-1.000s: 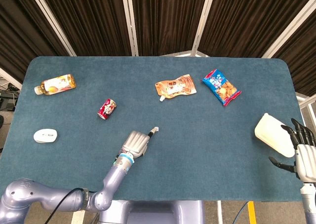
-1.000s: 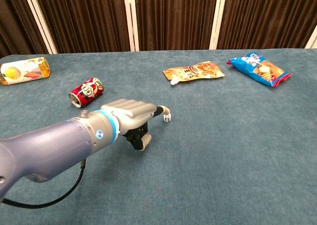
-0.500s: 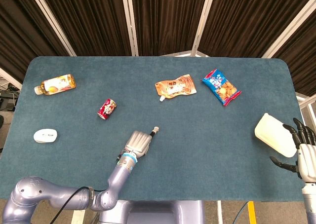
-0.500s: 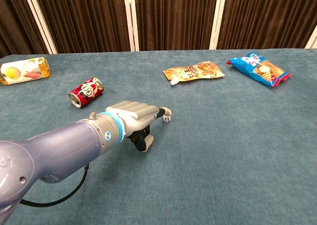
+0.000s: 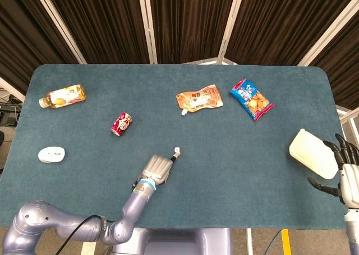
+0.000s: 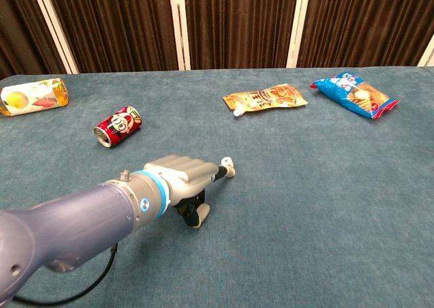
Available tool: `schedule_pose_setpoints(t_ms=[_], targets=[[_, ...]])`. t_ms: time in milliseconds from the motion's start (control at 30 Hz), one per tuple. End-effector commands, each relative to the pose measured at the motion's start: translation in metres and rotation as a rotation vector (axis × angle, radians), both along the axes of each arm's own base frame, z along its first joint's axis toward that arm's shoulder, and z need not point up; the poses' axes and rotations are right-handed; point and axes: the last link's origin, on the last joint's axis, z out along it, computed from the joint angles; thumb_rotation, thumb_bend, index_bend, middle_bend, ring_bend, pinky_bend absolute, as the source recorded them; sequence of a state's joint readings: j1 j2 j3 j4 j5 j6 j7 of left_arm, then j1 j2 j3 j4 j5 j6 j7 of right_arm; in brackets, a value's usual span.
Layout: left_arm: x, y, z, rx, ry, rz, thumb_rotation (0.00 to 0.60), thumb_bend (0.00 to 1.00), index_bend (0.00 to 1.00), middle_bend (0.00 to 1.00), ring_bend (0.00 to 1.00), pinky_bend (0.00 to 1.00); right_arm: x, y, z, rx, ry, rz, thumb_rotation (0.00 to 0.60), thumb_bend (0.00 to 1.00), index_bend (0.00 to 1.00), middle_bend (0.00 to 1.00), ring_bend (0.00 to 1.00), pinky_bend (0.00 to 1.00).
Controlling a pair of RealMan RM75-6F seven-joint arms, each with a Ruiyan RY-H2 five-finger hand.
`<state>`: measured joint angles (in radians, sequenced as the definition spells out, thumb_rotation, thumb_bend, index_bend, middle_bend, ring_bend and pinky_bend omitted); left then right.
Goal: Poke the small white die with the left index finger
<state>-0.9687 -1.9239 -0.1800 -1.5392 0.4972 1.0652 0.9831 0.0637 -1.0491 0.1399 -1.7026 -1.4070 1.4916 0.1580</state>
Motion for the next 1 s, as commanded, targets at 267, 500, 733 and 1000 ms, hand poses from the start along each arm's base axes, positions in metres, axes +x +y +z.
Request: schedule_pose_setpoints(t_ms=[267,500,733,1000], targets=[[-0.005,-0.016,0.014,-0.014,-0.017,-0.003,0.600,0.66,0.07,0.79,0.81,0.74,0.003,0.003,-0.002,0.003,0.007,0.010,0.600,0.05,0.14,0.00,0.00,0.00],[0.004,-0.017,0.039,0.046,-0.100,-0.052,0.600,0.66,0.07,0.76,0.77,0.71,0.001,0.003,-0.002,0.009,0.015,0.004,0.600,0.05,0.14,0.00,0.00,0.00],[-0.015,-0.023,0.096,0.214,-0.105,-0.145,0.600,0.41,0.05,0.29,0.35,0.39,-0.001,0.001,0.000,0.000,0.026,0.002,0.600,0.05,0.14,0.00,0.00,0.00],[-0.077,-0.045,0.163,0.391,-0.044,-0.114,0.600,0.29,0.00,0.00,0.00,0.00,0.000,0.000,-0.008,0.035,0.073,0.007,0.600,0.04,0.14,0.00,0.00,0.00]])
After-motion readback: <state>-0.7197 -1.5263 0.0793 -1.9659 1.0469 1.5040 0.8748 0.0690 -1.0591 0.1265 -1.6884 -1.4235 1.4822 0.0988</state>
